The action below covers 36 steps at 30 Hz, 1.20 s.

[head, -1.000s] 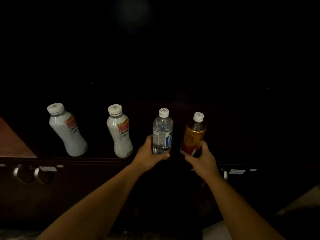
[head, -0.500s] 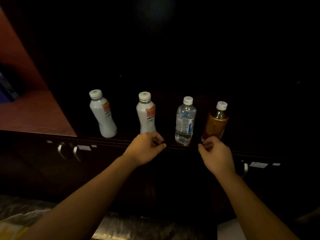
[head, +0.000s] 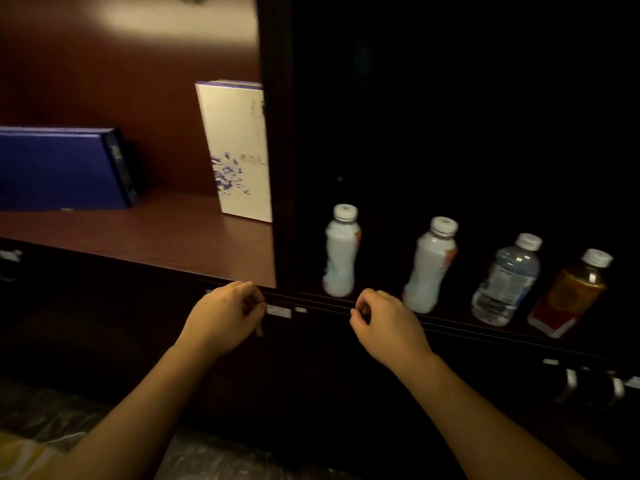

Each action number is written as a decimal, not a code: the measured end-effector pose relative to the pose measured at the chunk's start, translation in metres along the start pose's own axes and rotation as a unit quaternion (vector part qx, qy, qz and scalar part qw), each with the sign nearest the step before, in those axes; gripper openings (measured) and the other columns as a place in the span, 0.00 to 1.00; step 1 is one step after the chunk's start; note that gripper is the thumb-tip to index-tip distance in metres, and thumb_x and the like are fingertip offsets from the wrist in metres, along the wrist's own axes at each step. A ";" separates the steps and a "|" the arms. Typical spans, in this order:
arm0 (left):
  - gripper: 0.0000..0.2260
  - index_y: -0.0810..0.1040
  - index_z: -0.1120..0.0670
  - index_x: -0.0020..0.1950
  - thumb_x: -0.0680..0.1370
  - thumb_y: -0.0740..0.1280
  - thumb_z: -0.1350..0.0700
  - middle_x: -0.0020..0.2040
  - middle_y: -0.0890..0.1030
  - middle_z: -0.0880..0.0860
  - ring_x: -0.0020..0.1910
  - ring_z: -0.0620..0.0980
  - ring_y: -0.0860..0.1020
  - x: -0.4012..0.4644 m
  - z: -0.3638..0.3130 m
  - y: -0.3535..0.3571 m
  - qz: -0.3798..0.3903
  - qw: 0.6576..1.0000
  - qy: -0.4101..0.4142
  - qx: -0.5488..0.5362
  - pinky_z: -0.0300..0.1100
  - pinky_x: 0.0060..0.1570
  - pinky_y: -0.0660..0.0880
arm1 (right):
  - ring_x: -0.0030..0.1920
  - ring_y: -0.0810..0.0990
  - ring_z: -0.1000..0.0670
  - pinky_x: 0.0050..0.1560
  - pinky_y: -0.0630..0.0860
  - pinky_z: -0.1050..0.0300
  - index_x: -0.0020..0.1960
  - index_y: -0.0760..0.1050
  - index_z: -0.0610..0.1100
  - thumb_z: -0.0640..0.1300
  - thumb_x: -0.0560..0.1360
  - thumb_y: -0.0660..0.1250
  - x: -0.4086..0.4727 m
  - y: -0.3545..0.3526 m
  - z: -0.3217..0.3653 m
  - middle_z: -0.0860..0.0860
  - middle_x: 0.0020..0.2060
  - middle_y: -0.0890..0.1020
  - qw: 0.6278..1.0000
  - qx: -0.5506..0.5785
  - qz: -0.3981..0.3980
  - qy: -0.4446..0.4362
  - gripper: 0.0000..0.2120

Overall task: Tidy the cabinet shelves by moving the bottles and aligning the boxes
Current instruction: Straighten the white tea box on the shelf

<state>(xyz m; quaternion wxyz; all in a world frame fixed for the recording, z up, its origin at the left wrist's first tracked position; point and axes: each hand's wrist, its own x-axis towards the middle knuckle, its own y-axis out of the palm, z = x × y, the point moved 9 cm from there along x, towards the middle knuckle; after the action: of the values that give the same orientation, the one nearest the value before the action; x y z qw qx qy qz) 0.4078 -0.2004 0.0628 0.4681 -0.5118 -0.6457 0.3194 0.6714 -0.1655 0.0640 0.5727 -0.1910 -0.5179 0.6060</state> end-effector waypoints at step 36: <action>0.49 0.54 0.53 0.80 0.68 0.67 0.27 0.76 0.66 0.57 0.76 0.57 0.63 0.321 0.299 0.093 0.074 0.989 -0.126 -0.009 0.67 0.73 0.53 | 0.77 0.60 0.41 0.73 0.65 0.48 0.80 0.48 0.42 0.39 0.72 0.75 0.310 0.265 0.032 0.41 0.78 0.57 0.877 0.212 -0.170 0.397 0.47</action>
<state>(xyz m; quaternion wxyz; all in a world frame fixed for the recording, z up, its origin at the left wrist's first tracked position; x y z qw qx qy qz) 0.1506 0.1528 -0.0385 0.3530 -0.5179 -0.6629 0.4094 0.4297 0.1493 -0.0355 0.8514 -0.1986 -0.1306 0.4676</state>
